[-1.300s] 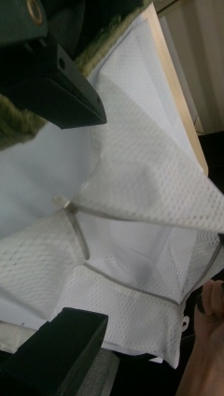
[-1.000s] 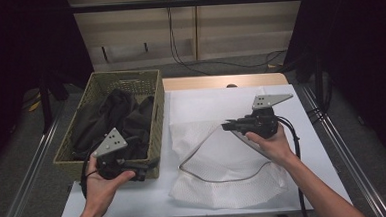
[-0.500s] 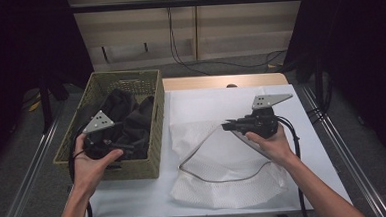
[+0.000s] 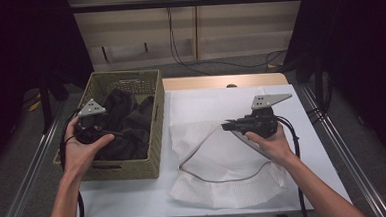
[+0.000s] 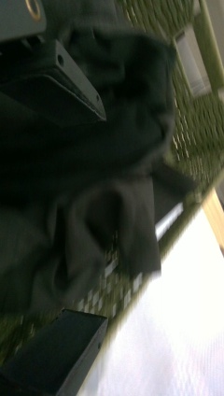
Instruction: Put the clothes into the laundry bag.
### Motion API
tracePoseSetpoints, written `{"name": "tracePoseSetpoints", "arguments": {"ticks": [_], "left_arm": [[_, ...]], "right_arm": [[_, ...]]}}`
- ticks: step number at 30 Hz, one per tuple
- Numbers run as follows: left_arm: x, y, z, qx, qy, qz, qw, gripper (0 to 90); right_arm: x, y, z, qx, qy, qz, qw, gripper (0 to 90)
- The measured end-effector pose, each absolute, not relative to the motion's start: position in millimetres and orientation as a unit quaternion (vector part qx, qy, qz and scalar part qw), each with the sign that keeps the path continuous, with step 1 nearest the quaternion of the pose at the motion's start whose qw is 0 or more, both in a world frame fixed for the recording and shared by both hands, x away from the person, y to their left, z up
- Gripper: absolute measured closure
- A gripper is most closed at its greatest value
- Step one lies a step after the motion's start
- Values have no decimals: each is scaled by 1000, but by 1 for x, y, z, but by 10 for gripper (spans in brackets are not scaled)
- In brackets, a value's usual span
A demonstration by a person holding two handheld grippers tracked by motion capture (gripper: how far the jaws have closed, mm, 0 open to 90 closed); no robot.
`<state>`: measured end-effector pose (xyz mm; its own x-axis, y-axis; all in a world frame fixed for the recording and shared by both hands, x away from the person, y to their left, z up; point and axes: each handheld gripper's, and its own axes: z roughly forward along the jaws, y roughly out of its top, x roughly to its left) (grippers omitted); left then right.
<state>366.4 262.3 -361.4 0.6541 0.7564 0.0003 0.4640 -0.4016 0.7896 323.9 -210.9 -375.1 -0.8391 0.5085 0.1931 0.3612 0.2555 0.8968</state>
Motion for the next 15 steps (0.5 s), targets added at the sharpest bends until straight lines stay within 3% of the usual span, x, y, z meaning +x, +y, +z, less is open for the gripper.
{"name": "tracePoseSetpoints", "arguments": {"ticks": [7, 15], "left_arm": [[392, 276, -373, 803, 418, 204, 373, 26], [415, 244, -396, 836, 416, 153, 324, 0]], "right_arm": [[324, -210, -377, 274, 793, 541, 64, 892], [326, -209, -379, 274, 794, 539, 63, 891]]}}
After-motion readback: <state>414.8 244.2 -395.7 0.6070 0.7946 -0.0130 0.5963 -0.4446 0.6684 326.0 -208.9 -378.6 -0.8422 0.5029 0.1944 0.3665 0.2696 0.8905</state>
